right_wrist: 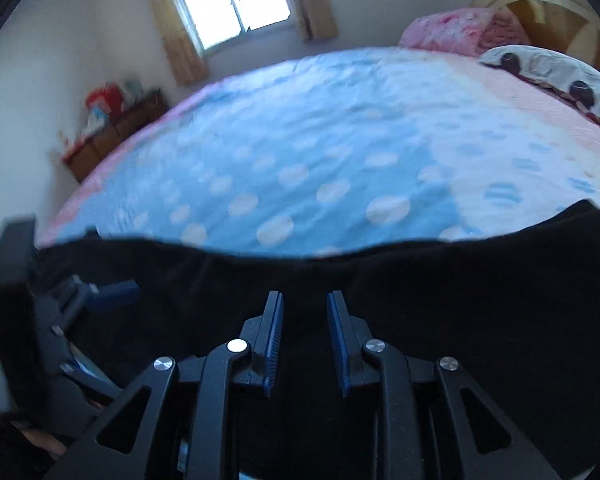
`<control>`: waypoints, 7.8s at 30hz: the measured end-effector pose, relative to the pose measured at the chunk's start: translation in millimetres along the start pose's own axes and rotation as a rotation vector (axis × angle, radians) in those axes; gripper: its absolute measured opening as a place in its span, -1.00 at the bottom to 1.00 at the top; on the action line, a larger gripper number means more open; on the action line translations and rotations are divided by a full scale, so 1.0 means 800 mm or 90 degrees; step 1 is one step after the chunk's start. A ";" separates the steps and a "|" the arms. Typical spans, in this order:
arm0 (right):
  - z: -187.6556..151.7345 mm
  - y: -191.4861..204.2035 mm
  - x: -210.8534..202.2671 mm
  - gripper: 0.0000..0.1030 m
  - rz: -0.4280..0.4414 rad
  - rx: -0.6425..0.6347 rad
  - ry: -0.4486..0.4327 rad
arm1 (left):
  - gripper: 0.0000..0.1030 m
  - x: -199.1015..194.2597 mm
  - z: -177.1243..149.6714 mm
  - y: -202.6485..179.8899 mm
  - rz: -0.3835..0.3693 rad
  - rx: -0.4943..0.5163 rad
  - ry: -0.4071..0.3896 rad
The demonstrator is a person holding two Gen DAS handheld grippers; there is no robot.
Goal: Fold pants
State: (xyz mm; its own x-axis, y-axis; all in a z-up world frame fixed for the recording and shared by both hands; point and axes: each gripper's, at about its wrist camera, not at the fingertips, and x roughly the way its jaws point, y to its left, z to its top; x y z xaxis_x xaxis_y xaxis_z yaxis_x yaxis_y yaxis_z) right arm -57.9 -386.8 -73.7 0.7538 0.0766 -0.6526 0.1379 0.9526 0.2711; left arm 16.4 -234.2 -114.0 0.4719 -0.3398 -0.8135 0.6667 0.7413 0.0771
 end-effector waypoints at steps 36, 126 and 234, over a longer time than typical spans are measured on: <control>-0.036 -0.160 -0.180 0.55 -0.176 0.236 -0.244 | 0.99 -0.039 -0.013 0.041 0.012 -0.082 -0.006; -0.090 0.153 -0.038 0.04 -0.005 -0.232 -0.025 | 0.97 -0.036 -0.085 0.193 0.062 -0.149 0.005; -0.072 0.370 0.158 0.23 0.212 -0.250 0.026 | -0.55 -0.138 -0.285 0.516 0.042 -0.746 -0.295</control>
State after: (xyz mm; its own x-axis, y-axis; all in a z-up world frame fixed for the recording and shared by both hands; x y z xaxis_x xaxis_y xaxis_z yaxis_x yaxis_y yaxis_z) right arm 41.3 -78.4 -116.6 0.6888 0.3985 -0.6056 -0.3626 0.9128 0.1881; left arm 107.7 241.4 -123.9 0.8007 -0.2779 -0.5307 -0.1635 0.7508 -0.6399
